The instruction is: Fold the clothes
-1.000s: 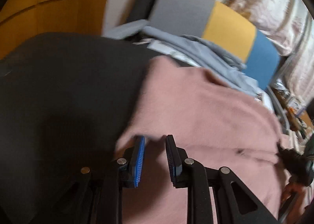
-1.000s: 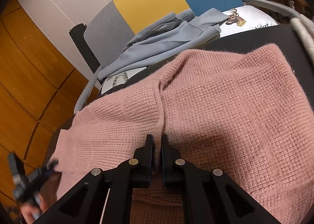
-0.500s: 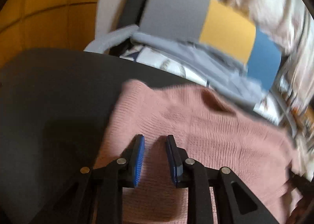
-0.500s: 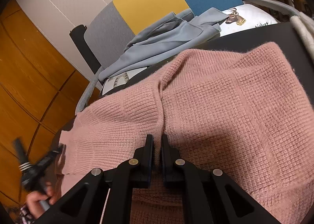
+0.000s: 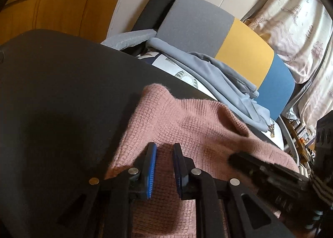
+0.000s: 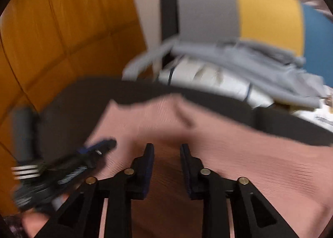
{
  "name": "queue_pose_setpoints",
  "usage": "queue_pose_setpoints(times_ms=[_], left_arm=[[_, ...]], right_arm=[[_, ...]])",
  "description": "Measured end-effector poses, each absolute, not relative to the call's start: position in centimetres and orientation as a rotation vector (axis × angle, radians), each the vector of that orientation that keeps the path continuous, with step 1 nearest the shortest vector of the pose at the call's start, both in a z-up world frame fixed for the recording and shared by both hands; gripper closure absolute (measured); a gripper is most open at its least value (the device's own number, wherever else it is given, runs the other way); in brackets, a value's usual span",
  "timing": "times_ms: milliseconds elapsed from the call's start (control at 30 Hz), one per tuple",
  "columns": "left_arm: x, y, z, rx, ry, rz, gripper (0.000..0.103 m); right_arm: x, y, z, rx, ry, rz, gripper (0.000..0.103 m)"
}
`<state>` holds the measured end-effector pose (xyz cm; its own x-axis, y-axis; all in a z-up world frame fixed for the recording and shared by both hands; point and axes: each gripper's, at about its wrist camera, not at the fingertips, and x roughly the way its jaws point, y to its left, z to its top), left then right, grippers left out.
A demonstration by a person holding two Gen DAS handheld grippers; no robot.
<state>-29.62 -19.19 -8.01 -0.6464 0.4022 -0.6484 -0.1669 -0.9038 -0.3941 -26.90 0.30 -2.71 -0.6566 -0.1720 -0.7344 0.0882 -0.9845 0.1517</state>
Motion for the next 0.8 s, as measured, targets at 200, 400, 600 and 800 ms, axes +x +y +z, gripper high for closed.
queue_pose_setpoints(times_ms=[200, 400, 600, 800], left_arm=[[-29.7, -19.3, -8.1, -1.113, -0.432, 2.55, 0.087], [-29.5, -19.0, -8.0, -1.115, -0.4, 2.567, 0.087], [-29.4, -18.4, -7.6, -1.13, -0.348, 2.584, 0.087], [-27.4, -17.5, -5.9, -1.17, -0.045, 2.571, 0.083]], right_arm=[[-24.7, 8.6, -2.6, 1.193, -0.305, -2.874, 0.103], [-17.4, 21.6, -1.9, 1.256, -0.765, -3.132, 0.094], [-13.7, 16.1, 0.6, 1.023, -0.521, -2.975, 0.087], [-13.1, 17.1, -2.2, 1.214, -0.548, -2.997, 0.082]])
